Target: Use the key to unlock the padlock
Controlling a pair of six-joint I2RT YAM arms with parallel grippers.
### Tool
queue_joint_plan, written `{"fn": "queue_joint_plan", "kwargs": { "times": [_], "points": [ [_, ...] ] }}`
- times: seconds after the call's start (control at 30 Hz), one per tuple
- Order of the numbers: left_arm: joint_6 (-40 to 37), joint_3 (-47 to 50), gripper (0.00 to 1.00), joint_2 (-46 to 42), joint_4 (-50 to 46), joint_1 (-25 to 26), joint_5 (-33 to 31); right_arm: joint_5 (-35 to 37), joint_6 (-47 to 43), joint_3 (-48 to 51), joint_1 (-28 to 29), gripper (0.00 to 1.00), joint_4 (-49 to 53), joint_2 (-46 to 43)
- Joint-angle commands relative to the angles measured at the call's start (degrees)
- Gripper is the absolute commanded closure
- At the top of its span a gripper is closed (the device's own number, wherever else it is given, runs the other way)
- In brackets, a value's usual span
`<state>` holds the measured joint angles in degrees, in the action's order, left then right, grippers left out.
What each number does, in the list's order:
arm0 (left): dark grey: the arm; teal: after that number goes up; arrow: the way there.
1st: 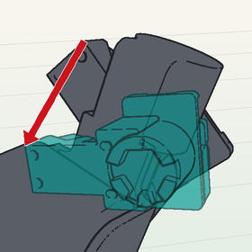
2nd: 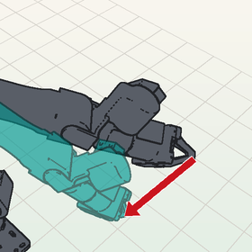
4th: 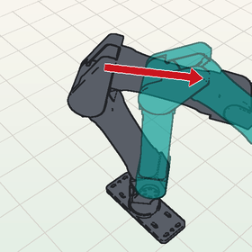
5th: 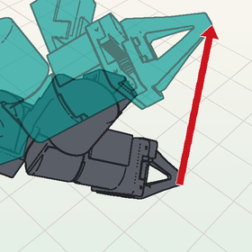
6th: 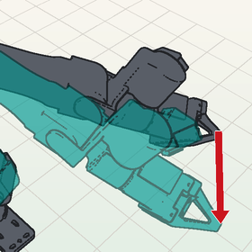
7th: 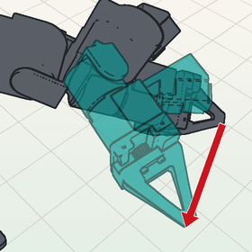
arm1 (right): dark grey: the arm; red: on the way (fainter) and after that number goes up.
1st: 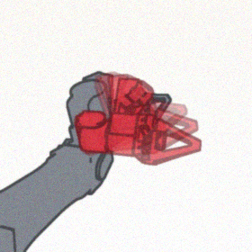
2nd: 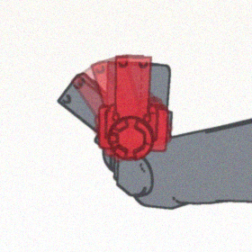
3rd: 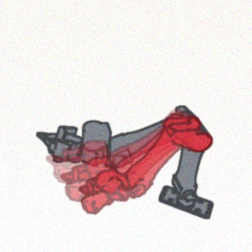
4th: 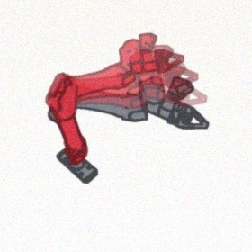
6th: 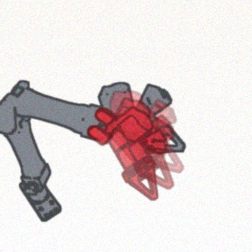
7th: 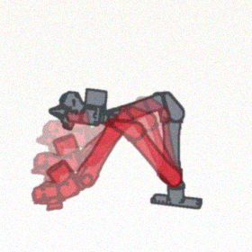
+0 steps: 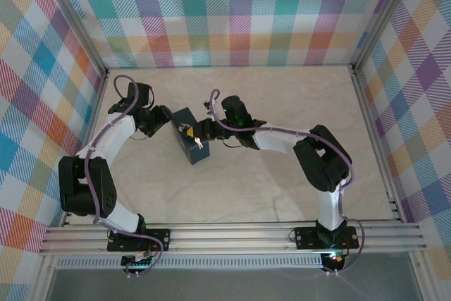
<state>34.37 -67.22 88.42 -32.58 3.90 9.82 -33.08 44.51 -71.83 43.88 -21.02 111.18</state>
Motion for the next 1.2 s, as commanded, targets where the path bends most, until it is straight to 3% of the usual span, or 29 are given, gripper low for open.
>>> {"fn": "queue_joint_plan", "kwargs": {
  "times": [0.0, 0.13, 0.37, 0.77, 1.17],
  "points": [
    [-1.7, -3.8, 0.39, -0.4, 1.9, -0.6, 0.4, 0.5, 2.6, -3.0, -0.6, 0.91, -0.5, 0.8],
    [-3.3, -6.0, 0.38, 0.5, 2.6, -0.6, 1.4, 1.7, 3.0, -4.3, -1.3, 0.91, 0.9, 1.1],
    [-5.1, -8.6, 0.35, 9.6, 5.1, -0.1, 8.0, 1.3, -0.3, -7.7, -1.7, 0.88, 5.3, 1.9],
    [-5.4, -7.6, 0.46, 11.2, 3.1, 4.0, 5.9, 1.5, -4.4, -13.2, -3.5, 0.89, 12.6, 5.2],
    [-2.5, -6.5, 0.55, 9.6, -0.2, 4.4, 4.0, -0.6, -10.6, -16.3, -6.6, 0.92, 15.0, 9.3]
  ]
}}
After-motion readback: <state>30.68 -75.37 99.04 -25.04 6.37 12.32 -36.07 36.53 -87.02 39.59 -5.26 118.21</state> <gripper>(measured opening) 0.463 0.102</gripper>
